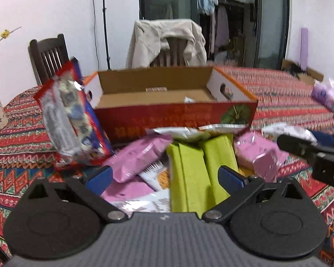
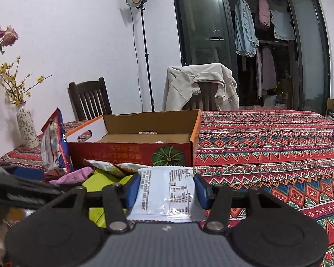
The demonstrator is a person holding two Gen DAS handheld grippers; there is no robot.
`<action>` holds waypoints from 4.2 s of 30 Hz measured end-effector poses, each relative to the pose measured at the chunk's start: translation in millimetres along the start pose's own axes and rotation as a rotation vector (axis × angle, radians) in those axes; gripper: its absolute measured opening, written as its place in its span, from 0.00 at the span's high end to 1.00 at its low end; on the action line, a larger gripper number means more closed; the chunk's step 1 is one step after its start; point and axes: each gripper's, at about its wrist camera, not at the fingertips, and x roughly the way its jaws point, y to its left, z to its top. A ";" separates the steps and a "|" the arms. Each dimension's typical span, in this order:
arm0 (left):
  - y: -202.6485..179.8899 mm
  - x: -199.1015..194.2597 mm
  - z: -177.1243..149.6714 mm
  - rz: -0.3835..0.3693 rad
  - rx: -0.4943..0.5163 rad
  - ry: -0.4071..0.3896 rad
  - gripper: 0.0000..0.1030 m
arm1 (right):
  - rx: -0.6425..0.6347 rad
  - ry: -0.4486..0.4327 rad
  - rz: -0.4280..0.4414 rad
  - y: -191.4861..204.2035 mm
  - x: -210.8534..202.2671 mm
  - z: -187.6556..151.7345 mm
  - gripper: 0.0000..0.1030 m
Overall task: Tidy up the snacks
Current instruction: 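Grasp a yellow-green bar packet with the left tool, then carry both packets over the box and open both tools to drop them, then move both open tools back toward the snack pile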
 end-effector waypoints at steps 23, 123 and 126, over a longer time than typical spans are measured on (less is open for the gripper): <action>-13.7 11.3 -9.9 -0.007 0.055 0.046 0.61 | -0.009 0.012 0.009 2.5 2.3 -3.9 0.50; 75.9 -33.9 90.9 -0.116 -0.196 -0.383 0.00 | -0.010 -0.033 -0.038 26.4 65.9 71.5 0.00; 78.7 -43.2 75.2 -0.109 -0.180 -0.384 0.00 | -0.028 -0.025 -0.038 27.4 53.7 61.0 0.00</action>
